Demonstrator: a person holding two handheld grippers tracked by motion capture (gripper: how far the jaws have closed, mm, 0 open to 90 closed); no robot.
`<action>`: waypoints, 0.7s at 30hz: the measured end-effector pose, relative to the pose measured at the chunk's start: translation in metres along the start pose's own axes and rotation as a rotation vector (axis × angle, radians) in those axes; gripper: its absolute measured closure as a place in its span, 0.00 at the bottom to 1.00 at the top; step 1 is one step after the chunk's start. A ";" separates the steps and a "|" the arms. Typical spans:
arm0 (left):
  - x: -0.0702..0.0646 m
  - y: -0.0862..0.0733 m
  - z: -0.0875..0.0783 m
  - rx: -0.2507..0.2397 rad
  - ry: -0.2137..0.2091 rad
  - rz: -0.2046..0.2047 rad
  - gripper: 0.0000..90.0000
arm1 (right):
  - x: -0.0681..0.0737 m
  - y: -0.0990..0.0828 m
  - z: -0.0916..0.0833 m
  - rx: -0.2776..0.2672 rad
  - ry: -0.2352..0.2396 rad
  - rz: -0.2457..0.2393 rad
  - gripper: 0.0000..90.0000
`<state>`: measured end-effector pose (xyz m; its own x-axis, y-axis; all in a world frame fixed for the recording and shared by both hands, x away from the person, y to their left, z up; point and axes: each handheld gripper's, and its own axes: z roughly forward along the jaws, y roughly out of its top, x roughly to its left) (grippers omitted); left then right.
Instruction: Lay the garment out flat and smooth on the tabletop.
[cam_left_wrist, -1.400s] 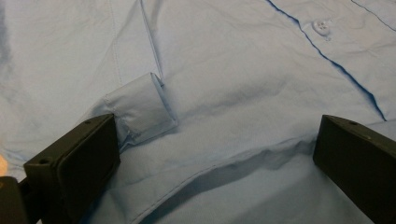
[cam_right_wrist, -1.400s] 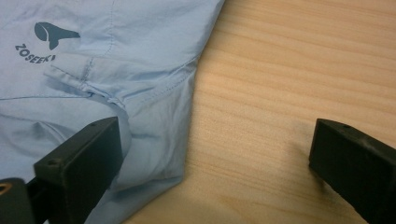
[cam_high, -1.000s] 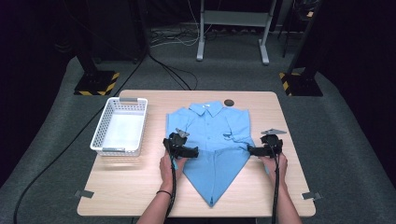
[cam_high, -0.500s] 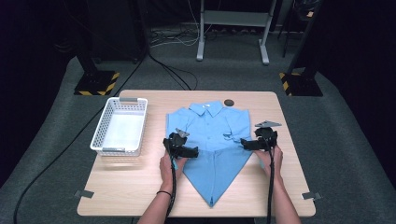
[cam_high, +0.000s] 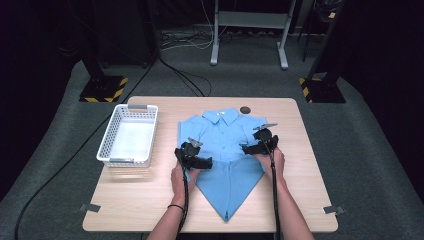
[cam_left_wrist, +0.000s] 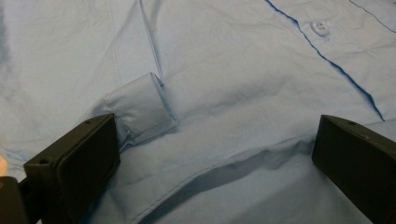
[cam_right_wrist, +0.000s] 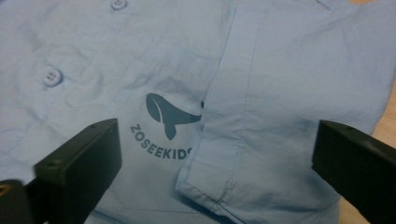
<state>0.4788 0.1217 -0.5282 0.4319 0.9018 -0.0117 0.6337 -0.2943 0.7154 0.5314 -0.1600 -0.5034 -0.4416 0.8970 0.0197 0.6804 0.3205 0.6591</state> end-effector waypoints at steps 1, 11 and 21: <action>0.000 0.000 0.000 0.000 0.000 0.000 0.01 | 0.000 0.000 0.000 0.000 0.000 0.000 0.03; 0.000 0.000 0.000 0.001 0.000 0.001 0.01 | -0.003 -0.008 0.002 0.009 -0.026 0.000 0.47; 0.000 0.000 0.000 0.000 0.000 0.000 0.01 | 0.000 -0.008 0.000 -0.006 -0.012 -0.012 0.85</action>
<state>0.4787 0.1218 -0.5282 0.4319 0.9019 -0.0113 0.6339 -0.2945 0.7152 0.5259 -0.1626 -0.5087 -0.4427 0.8967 0.0026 0.6712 0.3295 0.6641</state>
